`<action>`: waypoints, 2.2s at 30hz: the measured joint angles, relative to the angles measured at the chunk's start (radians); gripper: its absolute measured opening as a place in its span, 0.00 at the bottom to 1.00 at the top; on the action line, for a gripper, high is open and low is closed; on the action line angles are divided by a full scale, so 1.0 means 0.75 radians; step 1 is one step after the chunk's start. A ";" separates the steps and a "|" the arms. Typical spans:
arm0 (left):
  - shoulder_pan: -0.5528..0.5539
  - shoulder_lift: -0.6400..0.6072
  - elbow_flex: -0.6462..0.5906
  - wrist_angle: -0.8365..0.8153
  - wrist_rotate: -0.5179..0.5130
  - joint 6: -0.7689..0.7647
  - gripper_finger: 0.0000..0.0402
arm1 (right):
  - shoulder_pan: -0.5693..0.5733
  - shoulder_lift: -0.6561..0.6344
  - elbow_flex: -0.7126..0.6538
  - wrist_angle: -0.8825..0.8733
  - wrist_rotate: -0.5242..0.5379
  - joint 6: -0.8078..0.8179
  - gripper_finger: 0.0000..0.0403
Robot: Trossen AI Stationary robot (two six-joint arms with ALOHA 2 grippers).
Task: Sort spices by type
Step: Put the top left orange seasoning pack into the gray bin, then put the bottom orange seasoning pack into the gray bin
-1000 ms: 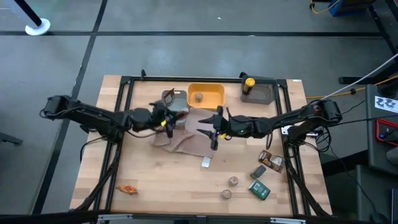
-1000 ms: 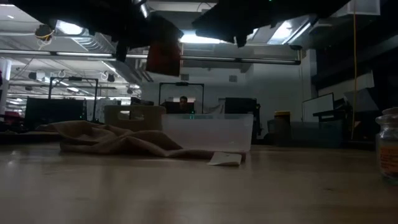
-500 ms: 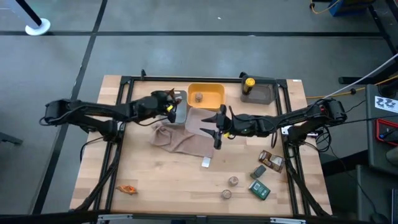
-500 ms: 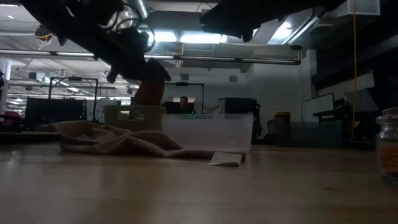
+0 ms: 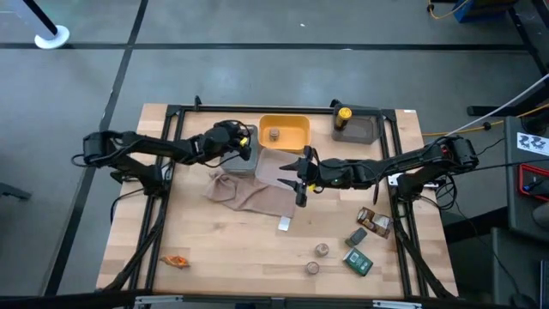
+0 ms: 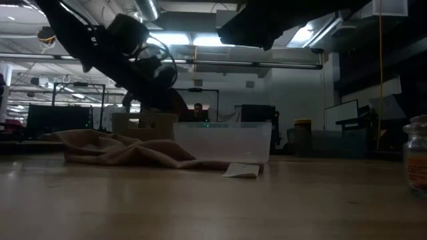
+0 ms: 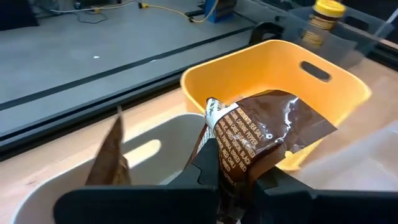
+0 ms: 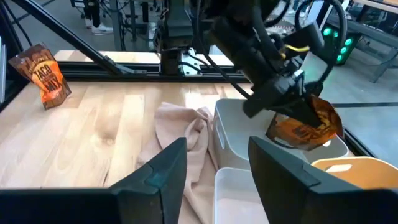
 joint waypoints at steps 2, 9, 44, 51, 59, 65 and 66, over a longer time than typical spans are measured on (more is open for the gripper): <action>0.018 0.026 0.000 0.015 0.001 -0.005 0.03 | 0.000 0.000 0.000 -0.002 0.000 0.000 0.43; 0.057 0.077 -0.001 0.034 0.055 -0.008 0.09 | 0.000 0.000 0.000 -0.015 0.000 0.000 0.43; 0.035 -0.048 -0.001 0.016 0.058 -0.139 0.33 | 0.000 0.001 0.000 -0.083 -0.001 -0.001 0.43; -0.027 -0.208 -0.001 0.005 0.103 -0.048 0.34 | 0.000 0.001 0.000 -0.093 -0.001 0.000 0.43; -0.154 -0.433 -0.001 -0.106 0.196 0.005 0.34 | 0.000 0.001 0.000 -0.093 -0.001 0.000 0.43; -0.300 -0.614 -0.001 -0.377 0.199 0.083 0.34 | 0.000 0.001 0.000 -0.093 -0.001 0.003 0.43; -0.331 -0.644 -0.001 -0.431 0.199 0.083 0.34 | 0.000 0.001 0.000 -0.093 -0.001 0.003 0.43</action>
